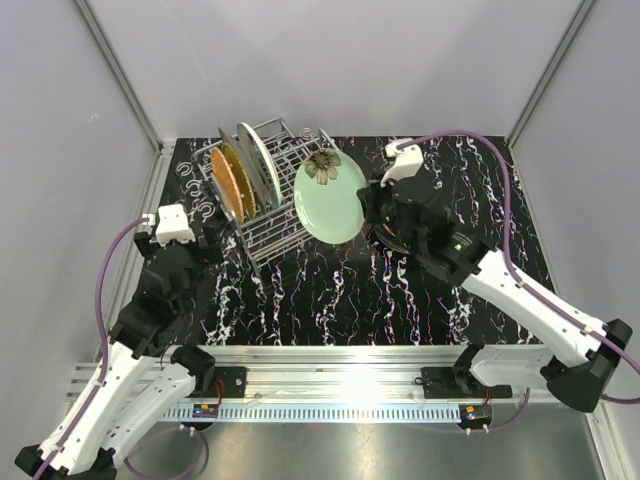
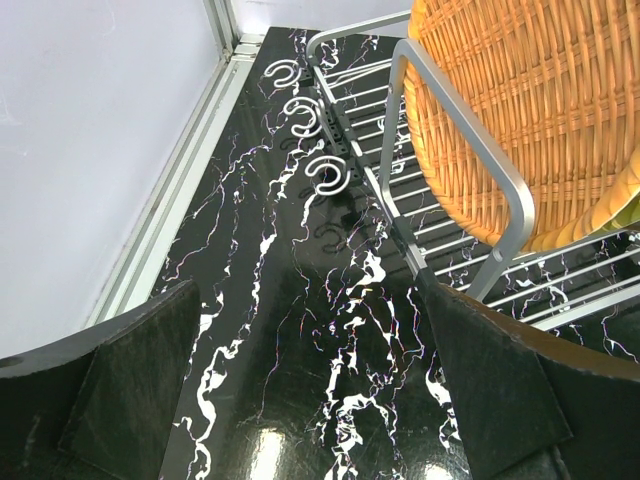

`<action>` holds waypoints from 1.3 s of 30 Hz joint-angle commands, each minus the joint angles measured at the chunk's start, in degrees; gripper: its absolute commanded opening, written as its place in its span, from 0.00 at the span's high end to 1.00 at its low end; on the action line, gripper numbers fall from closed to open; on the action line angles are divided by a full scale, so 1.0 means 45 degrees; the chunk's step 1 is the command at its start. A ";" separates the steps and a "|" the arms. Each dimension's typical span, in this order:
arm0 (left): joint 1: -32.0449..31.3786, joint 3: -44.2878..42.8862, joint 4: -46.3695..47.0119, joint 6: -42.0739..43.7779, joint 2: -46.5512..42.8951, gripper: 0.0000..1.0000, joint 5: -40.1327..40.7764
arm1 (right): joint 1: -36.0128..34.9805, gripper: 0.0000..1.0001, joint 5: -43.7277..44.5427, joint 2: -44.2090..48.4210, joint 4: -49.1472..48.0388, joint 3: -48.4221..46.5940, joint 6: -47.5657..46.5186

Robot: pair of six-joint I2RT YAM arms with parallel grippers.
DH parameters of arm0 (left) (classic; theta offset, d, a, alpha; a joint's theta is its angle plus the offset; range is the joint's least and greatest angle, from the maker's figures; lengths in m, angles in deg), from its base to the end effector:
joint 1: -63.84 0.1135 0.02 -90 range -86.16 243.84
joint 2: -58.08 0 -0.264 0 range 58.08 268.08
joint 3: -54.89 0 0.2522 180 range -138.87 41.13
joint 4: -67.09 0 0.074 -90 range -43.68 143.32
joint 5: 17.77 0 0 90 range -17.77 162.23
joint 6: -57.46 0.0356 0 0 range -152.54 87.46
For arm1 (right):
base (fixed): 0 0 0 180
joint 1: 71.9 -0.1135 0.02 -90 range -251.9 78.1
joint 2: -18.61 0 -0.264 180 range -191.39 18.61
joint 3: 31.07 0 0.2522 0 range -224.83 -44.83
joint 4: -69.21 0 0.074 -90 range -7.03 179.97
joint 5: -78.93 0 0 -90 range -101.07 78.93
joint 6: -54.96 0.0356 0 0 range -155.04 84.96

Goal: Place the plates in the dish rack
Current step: Insert the plate into the dish rack

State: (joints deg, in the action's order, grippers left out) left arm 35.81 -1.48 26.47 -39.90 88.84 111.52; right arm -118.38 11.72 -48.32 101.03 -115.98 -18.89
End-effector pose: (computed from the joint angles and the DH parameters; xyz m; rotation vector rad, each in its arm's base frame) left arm 0.1153 -0.0359 0.3312 -0.1542 1.7695 0.1831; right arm 0.1891 0.1792 0.4087 -0.1955 1.8024 0.4209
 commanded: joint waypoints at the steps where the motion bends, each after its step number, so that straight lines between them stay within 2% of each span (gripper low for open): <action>1: 0.0077 0.0055 0.0694 0.0091 0.0000 0.01 0.0215 | -0.0588 1.00 0.1517 -0.0456 -0.2763 -0.1665 -0.0578; 12: 0.0077 0.0055 0.0713 0.0033 -0.0157 0.01 0.0058 | -0.1175 1.00 0.3334 -0.2507 -0.3075 -0.3445 -0.1848; 31: 0.0077 0.0113 0.0752 0.0072 -0.0606 0.01 0.0021 | -0.1742 1.00 0.3433 -0.6353 -0.2882 -0.7233 -0.4445; 39: 0.0096 0.0074 0.0694 0.0052 -0.0469 0.01 -0.0273 | -0.1722 1.00 0.3121 -0.7546 -0.2784 -0.8561 -0.4855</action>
State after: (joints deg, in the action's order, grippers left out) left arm 35.90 -1.37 26.87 -39.90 86.59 111.08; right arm -125.37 26.95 -80.56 94.85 -149.99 -40.86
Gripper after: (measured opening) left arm 0.984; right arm 0.149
